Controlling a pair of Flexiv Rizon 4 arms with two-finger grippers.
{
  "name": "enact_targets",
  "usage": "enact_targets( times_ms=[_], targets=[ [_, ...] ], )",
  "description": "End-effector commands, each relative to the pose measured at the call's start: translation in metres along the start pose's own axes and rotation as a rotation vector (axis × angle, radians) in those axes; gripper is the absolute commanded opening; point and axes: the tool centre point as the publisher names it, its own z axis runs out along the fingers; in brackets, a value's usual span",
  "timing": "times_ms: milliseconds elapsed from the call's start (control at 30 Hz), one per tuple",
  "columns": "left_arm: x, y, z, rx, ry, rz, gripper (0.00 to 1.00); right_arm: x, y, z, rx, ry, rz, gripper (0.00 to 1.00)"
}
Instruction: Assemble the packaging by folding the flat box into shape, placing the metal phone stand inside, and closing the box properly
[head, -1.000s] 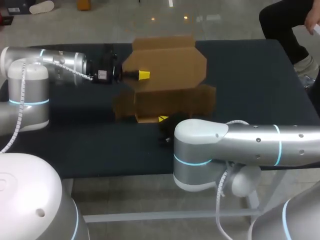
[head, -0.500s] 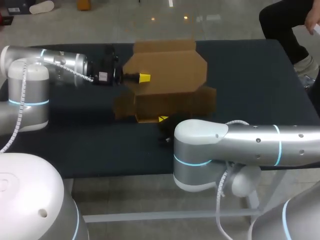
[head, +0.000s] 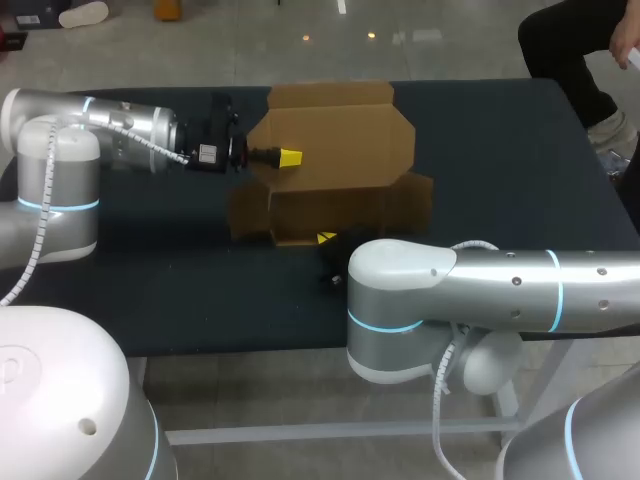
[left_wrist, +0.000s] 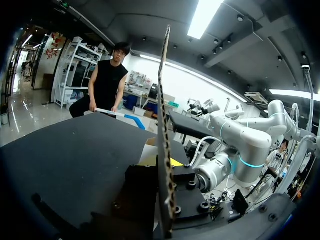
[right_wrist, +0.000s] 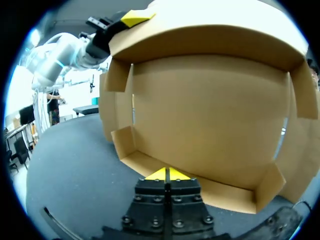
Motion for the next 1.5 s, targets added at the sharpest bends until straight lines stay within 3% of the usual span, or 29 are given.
enact_targets(
  times_ms=[33, 767, 1100, 1500],
  targets=[
    [0.000, 0.002, 0.002, -0.006, -0.002, -0.001, 0.00, 0.002, -0.002, 0.002, 0.001, -0.006, 0.000, 0.00],
    [-0.001, 0.003, 0.002, -0.010, -0.007, -0.004, 0.00, 0.005, 0.004, -0.005, -0.024, 0.000, -0.008, 0.00],
    [-0.001, 0.003, 0.002, -0.010, -0.007, -0.004, 0.00, 0.011, 0.016, -0.022, -0.095, 0.049, -0.007, 0.00],
    [-0.001, 0.003, 0.002, -0.010, -0.007, -0.004, 0.00, 0.012, 0.019, -0.040, -0.123, 0.115, -0.006, 0.00]
  ],
)
